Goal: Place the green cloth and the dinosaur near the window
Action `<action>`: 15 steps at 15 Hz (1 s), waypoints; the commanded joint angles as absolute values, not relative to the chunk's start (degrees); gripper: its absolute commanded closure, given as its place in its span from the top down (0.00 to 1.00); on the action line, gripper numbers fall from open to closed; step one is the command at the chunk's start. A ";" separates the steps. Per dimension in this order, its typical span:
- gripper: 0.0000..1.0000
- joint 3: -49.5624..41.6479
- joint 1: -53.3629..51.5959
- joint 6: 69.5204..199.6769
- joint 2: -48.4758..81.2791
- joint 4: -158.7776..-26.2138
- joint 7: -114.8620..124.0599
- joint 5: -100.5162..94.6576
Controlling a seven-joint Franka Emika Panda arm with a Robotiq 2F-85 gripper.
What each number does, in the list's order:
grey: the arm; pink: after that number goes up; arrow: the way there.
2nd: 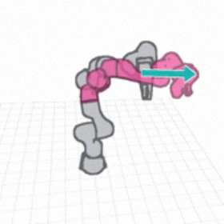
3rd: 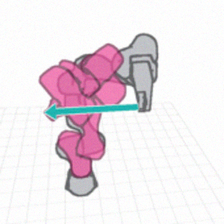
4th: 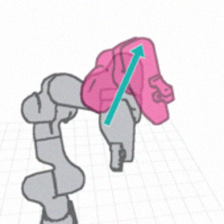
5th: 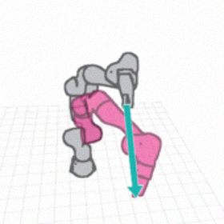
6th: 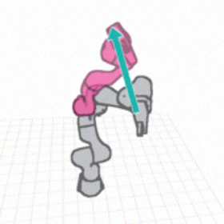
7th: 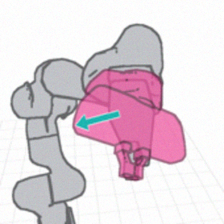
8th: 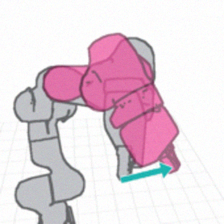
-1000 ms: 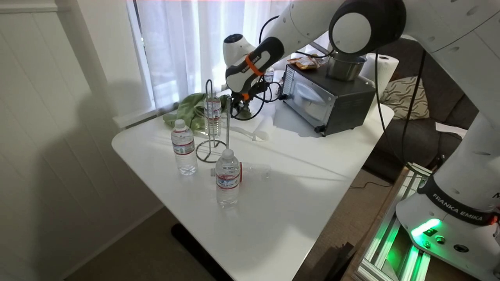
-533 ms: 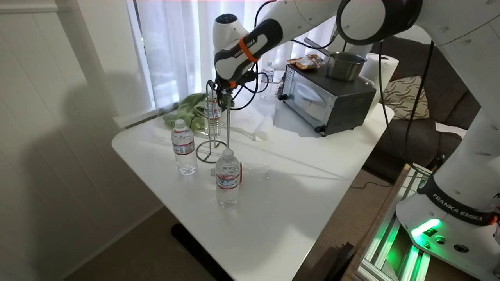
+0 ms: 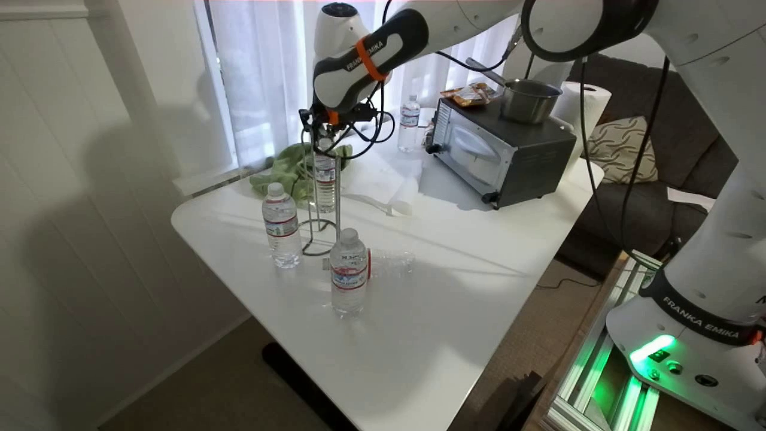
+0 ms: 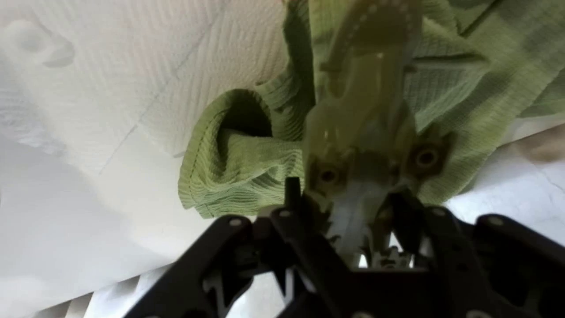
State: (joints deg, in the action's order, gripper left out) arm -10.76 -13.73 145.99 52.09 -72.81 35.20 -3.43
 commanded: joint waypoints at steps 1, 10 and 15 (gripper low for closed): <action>0.24 -9.60 -13.08 147.50 55.40 -68.73 40.82 -0.21; 0.24 -9.70 -12.10 159.00 64.69 -59.66 51.37 4.62; 0.50 -10.90 -11.86 157.77 67.98 -55.44 54.41 4.10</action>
State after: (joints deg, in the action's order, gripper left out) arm -10.25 -11.97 157.95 64.45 -60.57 52.18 3.30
